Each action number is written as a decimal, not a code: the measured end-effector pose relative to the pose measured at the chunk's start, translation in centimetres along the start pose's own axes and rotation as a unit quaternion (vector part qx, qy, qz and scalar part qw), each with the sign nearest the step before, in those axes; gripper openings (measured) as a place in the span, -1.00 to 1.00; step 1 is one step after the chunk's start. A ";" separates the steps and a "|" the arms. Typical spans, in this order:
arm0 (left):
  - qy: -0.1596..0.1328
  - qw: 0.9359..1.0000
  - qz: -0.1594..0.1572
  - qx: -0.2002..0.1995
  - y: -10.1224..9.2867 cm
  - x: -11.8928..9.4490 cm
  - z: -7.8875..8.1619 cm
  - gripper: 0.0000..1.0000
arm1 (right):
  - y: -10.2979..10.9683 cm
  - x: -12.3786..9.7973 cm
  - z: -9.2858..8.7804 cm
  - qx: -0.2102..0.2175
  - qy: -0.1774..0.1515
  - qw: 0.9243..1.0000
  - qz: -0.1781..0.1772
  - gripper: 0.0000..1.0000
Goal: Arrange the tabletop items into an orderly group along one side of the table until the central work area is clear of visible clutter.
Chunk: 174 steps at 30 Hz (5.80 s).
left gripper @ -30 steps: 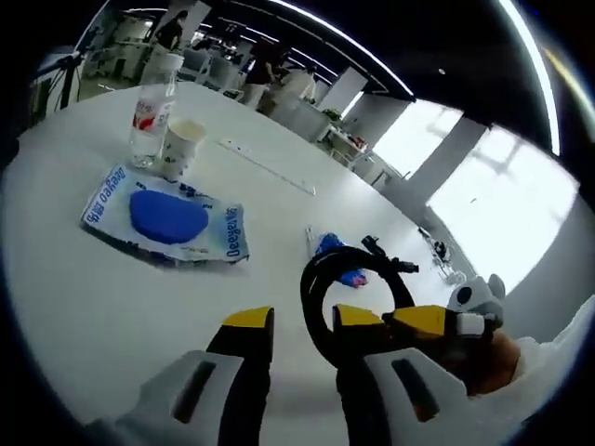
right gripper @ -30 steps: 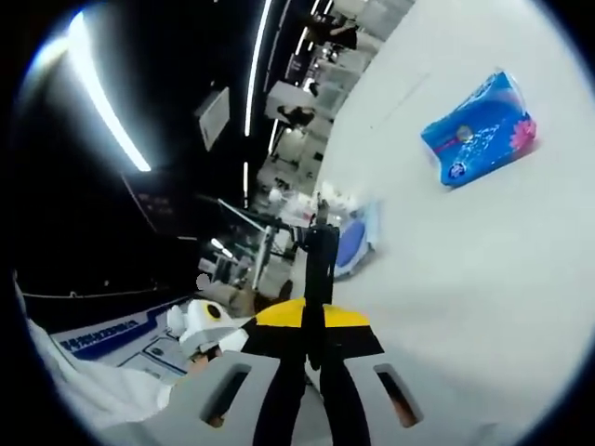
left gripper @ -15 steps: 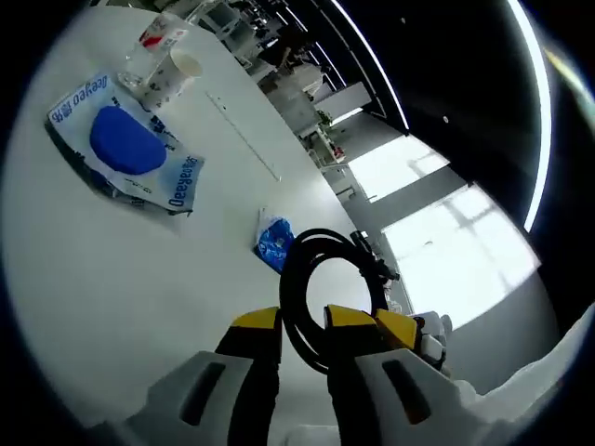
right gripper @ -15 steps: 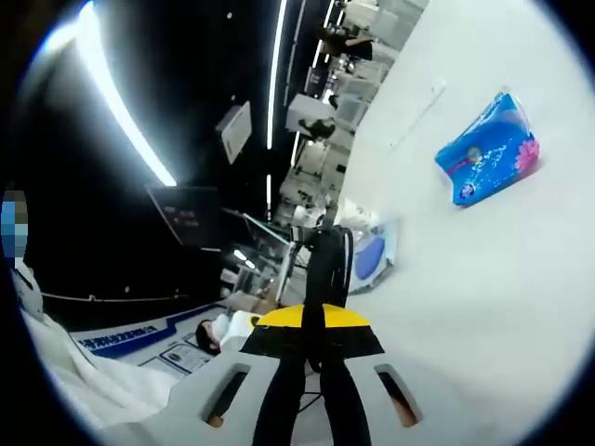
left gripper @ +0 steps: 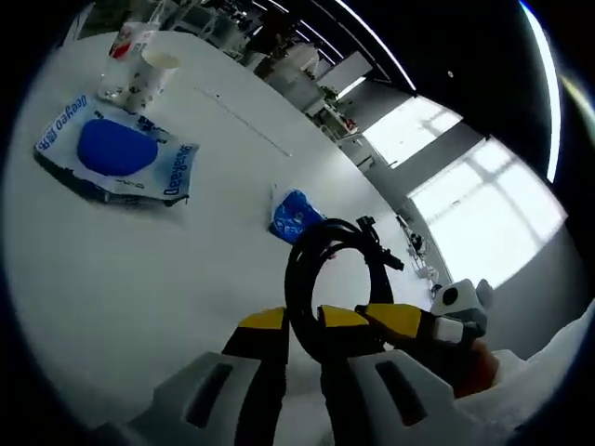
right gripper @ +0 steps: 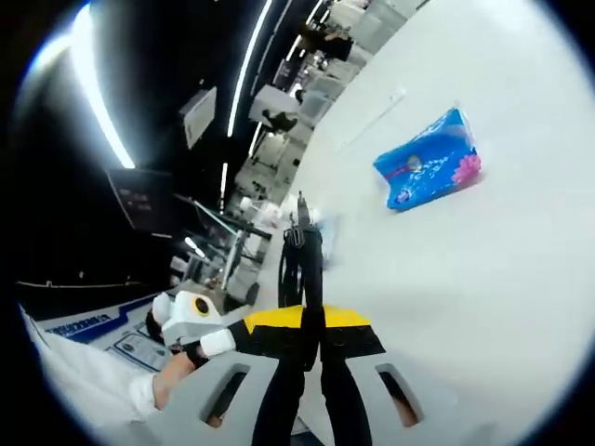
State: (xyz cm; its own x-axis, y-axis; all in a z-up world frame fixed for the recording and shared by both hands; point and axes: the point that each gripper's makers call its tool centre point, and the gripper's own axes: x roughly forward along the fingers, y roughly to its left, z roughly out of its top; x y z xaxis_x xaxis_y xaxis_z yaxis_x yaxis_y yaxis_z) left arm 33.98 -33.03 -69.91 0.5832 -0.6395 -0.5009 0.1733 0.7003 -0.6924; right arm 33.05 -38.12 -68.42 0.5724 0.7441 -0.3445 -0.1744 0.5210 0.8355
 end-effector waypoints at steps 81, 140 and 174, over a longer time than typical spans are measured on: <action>0.071 0.980 0.076 0.170 2.6 8.4 1.8 -0.23 | -7.7 -2.5 -0.1 0.016 0.025 0.993 -0.115 -0.87; -0.025 0.971 0.096 0.216 8.2 -3.4 7.5 0.76 | -5.0 -6.1 -1.0 -0.071 -0.046 0.980 -0.181 0.43; -0.042 0.967 0.137 0.213 13.9 -7.6 12.2 0.71 | 4.4 4.1 9.9 -0.290 0.006 0.954 -0.081 0.39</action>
State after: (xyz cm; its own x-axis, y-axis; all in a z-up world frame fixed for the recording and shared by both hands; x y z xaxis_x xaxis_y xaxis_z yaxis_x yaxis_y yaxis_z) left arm 41.61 -14.57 -69.34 0.7130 -0.3968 -0.5781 0.3039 0.9179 -0.2551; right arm 42.61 -36.89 -61.94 0.6211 0.6365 -0.4573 -0.4999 0.7711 0.3943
